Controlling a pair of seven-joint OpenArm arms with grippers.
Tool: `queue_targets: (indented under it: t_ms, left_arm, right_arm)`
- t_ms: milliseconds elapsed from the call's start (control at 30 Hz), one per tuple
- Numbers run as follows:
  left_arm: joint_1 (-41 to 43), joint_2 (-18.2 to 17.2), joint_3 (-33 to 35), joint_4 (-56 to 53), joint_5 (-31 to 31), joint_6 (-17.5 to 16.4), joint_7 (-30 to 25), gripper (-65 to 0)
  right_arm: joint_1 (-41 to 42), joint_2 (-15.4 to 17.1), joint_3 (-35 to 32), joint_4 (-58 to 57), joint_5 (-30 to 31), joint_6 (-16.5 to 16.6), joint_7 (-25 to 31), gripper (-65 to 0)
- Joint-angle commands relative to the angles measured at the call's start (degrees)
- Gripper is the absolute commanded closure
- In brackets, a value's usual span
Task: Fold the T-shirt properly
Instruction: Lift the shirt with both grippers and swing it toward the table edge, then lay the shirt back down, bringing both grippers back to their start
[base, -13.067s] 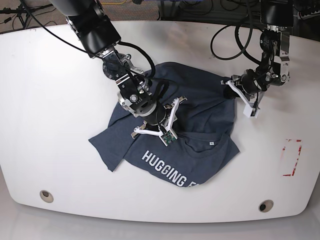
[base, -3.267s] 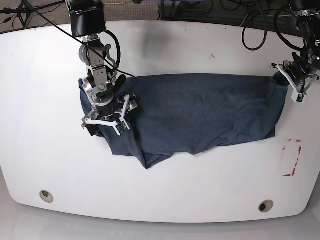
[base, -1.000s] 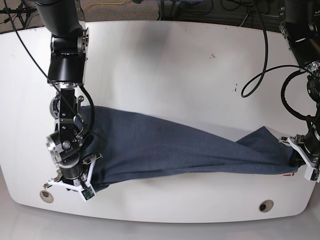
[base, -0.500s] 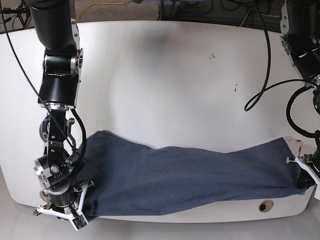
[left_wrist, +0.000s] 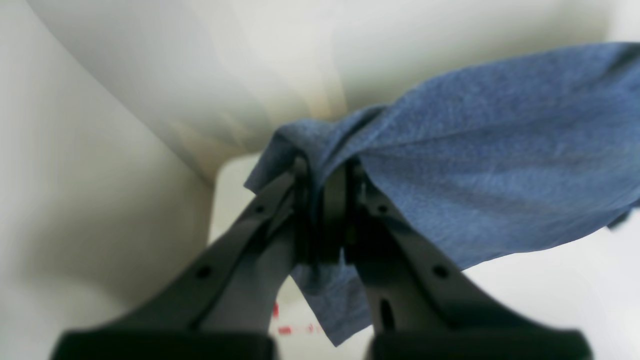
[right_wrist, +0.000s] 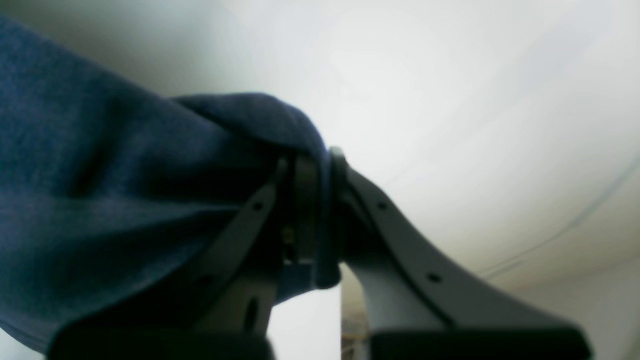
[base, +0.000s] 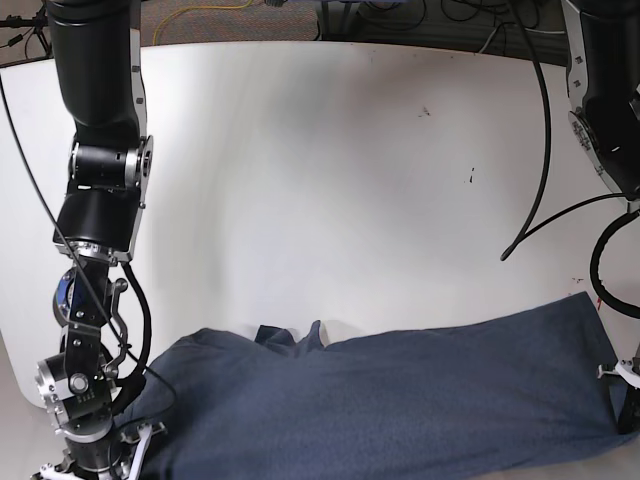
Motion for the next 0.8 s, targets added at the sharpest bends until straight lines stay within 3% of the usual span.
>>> queue_targets:
  t_ms: [0,300,767]
  left_arm:
    - [-2.8,-1.0,-0.4,0.7,-0.1,0.4,-1.8,0.0]
    - [-3.2,-0.8,-0.4,0.7,-0.2,2.1,-0.1,0.0]
    - [6.7,-0.8,-0.4,1.3,-0.3,2.1,-3.5,0.0]
  right_arm:
    - [4.1,0.4,0.3,1.1,-0.6,-0.9,1.1,0.0]
    - [4.0,0.4,0.3,1.5,-0.3,0.3,-0.3,0.0]
    - [-11.6,-2.5,6.8,9.0,-0.6,0.8,3.8,0.0]
